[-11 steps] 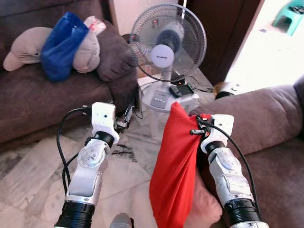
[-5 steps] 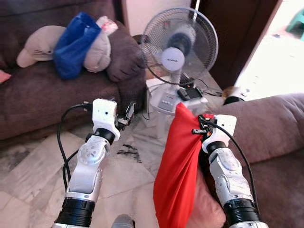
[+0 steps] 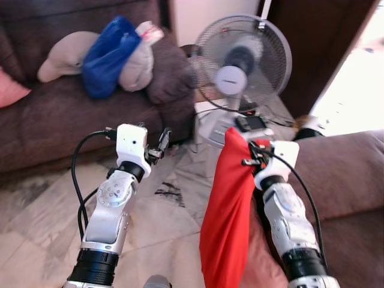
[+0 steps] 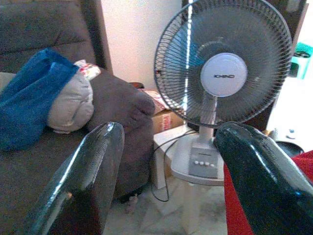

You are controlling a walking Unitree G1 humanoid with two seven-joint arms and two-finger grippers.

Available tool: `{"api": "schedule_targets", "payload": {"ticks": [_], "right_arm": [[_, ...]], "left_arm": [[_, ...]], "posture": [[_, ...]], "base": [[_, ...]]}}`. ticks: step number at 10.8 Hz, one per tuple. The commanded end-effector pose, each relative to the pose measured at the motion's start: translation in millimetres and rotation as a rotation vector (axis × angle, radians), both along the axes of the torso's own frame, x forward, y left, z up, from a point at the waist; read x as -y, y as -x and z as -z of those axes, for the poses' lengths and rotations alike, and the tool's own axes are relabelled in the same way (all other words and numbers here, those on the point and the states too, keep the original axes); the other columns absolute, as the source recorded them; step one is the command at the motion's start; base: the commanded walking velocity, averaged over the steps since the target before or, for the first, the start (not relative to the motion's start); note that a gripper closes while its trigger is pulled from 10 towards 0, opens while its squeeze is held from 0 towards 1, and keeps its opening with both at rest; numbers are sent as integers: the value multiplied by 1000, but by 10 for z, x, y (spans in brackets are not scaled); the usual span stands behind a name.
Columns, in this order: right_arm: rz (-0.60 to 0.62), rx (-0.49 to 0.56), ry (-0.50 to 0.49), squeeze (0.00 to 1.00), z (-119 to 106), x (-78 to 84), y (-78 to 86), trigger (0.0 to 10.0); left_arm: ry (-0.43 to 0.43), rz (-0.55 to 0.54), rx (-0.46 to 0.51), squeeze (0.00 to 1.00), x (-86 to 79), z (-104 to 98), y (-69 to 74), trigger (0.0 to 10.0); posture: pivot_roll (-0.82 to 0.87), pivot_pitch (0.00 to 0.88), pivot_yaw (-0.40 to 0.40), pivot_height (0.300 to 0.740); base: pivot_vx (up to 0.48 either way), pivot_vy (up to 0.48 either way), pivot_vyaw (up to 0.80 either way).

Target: Move the pillow to the sofa from floor

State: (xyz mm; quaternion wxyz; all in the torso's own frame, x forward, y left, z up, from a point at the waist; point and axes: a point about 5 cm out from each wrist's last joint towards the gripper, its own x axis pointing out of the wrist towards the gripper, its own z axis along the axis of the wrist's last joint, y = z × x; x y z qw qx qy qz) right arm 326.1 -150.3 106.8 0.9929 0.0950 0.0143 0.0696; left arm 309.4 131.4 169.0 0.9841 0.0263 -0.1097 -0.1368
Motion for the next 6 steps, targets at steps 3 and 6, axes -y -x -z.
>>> {"api": "schedule_targets", "payload": {"ticks": [3,6], "right_arm": [[-164,243,-53,0,-545,-176,-75,10000],[-302,283,-108,0,-616,-253,-13,10000]], "left_arm": [[-1,6,17,0,1,-65,-12,10000],[-3,11,20,0,-1,-73,-23,10000]], "posture": [[123,0,7,740],[124,0,14,740]], "base": [[0,0,0],[0,0,0]]}}
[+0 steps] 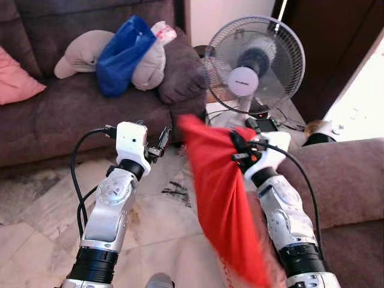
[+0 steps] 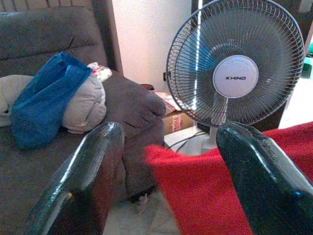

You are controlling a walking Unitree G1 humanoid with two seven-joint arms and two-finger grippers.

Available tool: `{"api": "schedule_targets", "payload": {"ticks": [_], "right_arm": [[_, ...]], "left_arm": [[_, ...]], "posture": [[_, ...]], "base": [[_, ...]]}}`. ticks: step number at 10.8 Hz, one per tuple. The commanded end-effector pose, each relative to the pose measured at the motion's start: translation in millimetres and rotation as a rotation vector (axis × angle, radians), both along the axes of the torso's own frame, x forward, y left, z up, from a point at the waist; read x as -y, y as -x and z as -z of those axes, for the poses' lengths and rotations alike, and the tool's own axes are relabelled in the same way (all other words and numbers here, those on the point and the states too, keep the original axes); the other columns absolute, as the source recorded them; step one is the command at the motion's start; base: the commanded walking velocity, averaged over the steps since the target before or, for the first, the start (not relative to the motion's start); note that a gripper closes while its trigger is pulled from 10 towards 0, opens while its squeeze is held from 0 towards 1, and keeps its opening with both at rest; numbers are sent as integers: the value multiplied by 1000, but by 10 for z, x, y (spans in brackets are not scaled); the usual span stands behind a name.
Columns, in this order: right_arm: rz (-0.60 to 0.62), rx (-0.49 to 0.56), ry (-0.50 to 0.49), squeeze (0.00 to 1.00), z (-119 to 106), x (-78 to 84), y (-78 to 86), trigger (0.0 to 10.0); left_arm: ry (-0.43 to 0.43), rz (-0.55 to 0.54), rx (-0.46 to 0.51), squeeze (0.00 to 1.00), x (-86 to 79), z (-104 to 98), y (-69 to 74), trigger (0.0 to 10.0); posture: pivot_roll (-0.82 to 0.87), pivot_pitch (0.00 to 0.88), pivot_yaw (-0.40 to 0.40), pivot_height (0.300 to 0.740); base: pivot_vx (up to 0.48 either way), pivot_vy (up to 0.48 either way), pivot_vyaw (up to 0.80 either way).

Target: Move the pillow to the sofa from floor

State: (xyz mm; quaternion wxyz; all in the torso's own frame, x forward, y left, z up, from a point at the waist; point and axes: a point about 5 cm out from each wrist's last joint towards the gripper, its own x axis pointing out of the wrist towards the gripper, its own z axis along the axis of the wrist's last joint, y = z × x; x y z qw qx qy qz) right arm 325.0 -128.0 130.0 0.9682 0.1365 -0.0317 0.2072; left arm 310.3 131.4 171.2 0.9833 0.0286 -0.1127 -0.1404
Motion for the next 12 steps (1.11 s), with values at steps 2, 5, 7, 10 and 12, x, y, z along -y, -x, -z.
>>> {"api": "schedule_targets", "payload": {"ticks": [2,5,7,10,12], "right_arm": [[160,111,-1,0,-274,211,-109,10000],[521,-23,71,0,-80,759,-133,10000],[675,-111,159,0,63,971,-93,10000],[751,-193,267,0,206,1019,-55,10000],[670,-169,169,0,165,925,-89,10000]], "left_arm": [[2,12,13,0,16,-55,-15,10000],[19,9,-10,0,-19,-15,-21,10000],[29,15,-38,0,-9,53,29,10000],[126,-46,-94,0,-130,143,44,10000],[125,-53,-96,0,-159,133,28,10000]], "posture": [[129,0,16,740],[128,0,20,740],[131,0,20,740],[134,0,9,740],[127,0,6,740]], "base": [[0,0,0],[0,0,0],[0,0,0],[0,0,0],[0,0,0]]}}
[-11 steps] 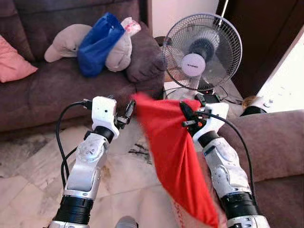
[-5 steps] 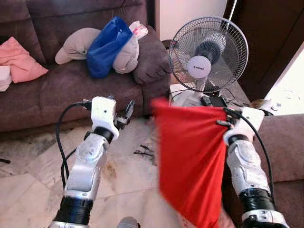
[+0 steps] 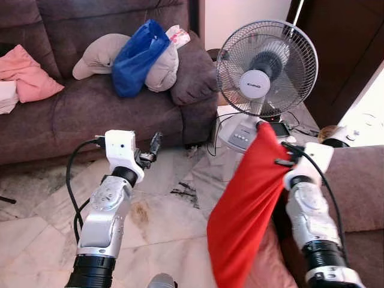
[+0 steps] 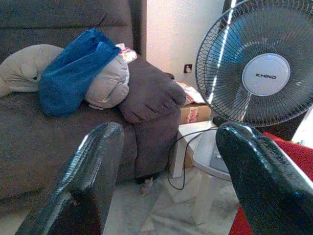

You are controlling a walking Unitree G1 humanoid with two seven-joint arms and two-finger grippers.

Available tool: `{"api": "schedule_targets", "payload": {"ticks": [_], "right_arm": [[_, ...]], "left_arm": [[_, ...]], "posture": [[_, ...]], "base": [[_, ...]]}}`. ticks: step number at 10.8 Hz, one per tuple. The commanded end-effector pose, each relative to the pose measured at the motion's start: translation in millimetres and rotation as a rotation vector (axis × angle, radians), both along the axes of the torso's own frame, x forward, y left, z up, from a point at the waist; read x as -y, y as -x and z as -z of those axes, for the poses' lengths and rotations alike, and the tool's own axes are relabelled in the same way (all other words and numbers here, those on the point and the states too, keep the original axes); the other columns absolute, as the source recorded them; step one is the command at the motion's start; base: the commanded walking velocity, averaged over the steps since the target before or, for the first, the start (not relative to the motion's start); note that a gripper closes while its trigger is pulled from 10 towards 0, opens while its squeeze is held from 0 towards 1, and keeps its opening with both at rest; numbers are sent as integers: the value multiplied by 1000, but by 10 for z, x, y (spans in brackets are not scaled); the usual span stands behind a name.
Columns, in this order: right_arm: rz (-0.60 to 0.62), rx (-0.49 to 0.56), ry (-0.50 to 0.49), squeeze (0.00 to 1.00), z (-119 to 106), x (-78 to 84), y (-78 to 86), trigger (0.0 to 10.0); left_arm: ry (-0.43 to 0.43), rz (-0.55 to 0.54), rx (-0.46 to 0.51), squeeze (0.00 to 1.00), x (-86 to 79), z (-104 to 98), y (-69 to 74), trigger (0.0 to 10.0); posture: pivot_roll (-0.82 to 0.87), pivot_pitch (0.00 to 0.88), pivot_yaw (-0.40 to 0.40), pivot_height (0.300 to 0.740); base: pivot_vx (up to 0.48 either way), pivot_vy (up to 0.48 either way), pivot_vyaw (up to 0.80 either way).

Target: Move the pillow to the sofa from floor

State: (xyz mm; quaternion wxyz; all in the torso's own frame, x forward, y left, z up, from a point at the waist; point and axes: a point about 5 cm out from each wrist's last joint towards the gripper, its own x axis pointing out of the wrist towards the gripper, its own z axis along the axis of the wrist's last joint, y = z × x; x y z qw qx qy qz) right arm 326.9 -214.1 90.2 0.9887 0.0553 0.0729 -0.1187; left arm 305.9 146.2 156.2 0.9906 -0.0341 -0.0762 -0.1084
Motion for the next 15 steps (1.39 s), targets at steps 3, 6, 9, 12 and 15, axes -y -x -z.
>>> {"api": "schedule_targets", "payload": {"ticks": [3,6,9,12,15], "right_arm": [[-305,286,-209,0,-503,-376,-112,10000],[-715,421,-355,0,-724,-762,82,10000],[-876,441,-408,0,-761,-841,184,10000],[-905,451,-421,0,-805,-808,179,10000],[-938,460,-431,0,-840,-772,187,10000]], "left_arm": [[59,-24,-12,0,-12,-22,-23,10000],[179,-95,-48,0,-211,1,-22,10000],[212,-128,-56,0,-335,7,5,10000],[334,-95,-107,0,-408,125,156,10000],[422,-154,-124,1000,-616,247,324,10000]], "posture": [[127,0,0,740],[137,0,-8,740],[142,0,-11,740],[151,0,-19,740],[155,0,-29,740]], "base": [[0,0,0],[0,0,0],[0,0,0],[0,0,0],[0,0,0]]}}
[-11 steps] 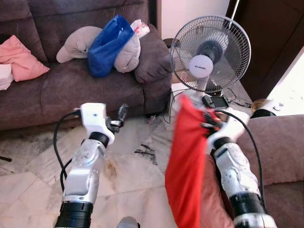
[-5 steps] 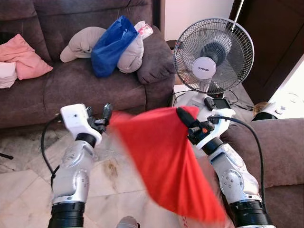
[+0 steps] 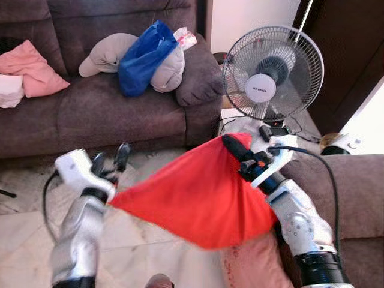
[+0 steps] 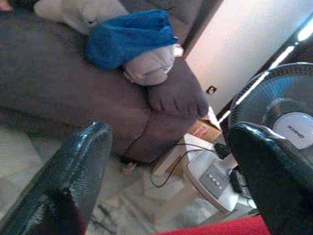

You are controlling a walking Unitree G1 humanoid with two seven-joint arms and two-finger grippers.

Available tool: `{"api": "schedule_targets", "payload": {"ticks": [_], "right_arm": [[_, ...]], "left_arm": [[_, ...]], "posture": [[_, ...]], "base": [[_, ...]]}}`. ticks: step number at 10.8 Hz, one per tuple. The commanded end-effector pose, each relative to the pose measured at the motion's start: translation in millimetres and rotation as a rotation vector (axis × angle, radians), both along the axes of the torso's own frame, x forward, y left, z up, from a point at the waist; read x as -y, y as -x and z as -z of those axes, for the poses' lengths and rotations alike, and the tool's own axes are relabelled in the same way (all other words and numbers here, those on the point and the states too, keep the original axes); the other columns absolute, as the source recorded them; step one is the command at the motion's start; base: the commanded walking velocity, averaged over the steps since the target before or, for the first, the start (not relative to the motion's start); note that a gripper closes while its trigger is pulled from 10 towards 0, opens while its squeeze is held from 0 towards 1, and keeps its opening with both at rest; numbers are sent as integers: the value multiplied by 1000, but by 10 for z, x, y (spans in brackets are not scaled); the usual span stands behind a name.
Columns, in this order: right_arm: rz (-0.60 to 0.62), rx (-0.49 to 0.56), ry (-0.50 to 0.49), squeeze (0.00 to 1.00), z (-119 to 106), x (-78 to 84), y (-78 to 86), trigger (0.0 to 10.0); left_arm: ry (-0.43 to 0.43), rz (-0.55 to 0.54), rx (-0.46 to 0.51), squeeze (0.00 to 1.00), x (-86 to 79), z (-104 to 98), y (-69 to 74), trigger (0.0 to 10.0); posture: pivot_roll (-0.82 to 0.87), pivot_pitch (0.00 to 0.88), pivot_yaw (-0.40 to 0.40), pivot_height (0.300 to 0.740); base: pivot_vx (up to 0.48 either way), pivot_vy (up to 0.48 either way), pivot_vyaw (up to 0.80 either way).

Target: Move the pillow to the sofa from floor

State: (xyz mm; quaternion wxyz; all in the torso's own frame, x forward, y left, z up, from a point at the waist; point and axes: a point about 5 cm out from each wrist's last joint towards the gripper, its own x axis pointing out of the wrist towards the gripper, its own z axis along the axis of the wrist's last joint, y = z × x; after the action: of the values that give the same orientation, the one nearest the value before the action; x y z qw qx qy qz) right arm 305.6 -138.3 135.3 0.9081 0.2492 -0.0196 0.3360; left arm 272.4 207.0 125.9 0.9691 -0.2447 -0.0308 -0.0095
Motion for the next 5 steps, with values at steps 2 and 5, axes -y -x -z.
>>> {"api": "schedule_targets", "payload": {"ticks": [2,5], "right_arm": [[-28,178,-49,0,-403,-2,-36,10000],[-35,184,-44,0,-422,13,-43,10000]], "left_arm": [[11,-15,-28,1000,-64,99,133,10000],[7,-47,-105,1000,-161,359,242,10000]], "posture": [[160,0,-36,740],[153,0,-40,740]], "base": [[0,0,0],[0,0,0]]}}
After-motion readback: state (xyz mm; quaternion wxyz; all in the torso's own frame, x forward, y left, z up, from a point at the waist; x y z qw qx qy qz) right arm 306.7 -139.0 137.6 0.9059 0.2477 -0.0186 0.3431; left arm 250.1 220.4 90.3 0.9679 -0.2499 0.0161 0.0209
